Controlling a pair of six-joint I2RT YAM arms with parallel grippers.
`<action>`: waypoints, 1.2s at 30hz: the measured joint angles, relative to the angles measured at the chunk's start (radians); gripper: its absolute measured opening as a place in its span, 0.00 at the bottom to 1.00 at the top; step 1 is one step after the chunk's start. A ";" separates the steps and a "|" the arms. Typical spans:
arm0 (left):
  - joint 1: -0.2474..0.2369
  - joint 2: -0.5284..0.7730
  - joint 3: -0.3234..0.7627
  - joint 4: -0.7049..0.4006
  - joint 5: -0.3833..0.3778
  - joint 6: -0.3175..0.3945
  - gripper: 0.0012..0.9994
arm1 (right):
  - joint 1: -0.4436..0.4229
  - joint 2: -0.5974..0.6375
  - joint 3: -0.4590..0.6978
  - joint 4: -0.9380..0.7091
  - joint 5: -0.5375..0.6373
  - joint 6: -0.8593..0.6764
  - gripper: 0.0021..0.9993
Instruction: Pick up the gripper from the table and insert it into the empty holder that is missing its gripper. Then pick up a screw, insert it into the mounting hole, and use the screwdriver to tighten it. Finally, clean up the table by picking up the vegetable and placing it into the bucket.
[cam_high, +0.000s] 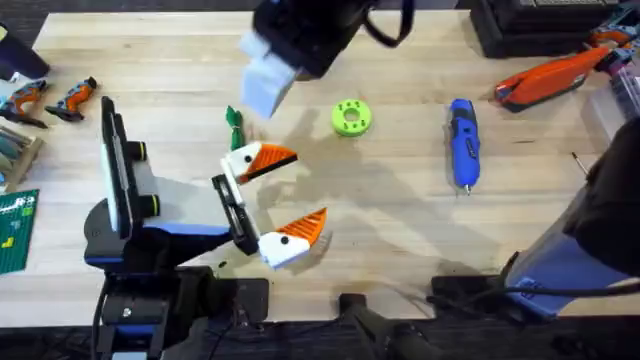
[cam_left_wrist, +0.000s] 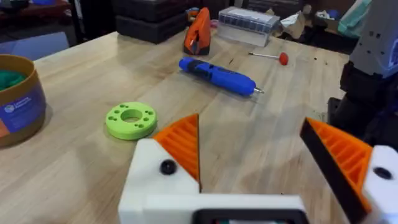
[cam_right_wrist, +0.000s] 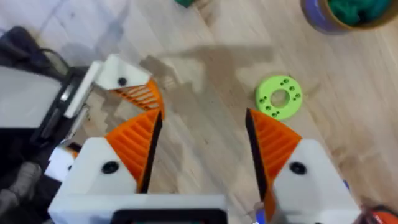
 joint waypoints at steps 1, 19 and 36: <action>0.000 0.000 0.000 0.000 0.000 0.000 0.99 | -0.015 -0.004 -0.006 0.001 0.000 0.011 0.79; 0.000 0.000 0.000 0.000 0.000 0.000 0.99 | -0.299 -0.478 -0.789 0.310 -0.004 0.215 0.79; 0.000 0.000 0.000 0.000 0.000 0.000 0.99 | -0.792 -0.753 -1.140 0.317 -0.003 0.297 0.79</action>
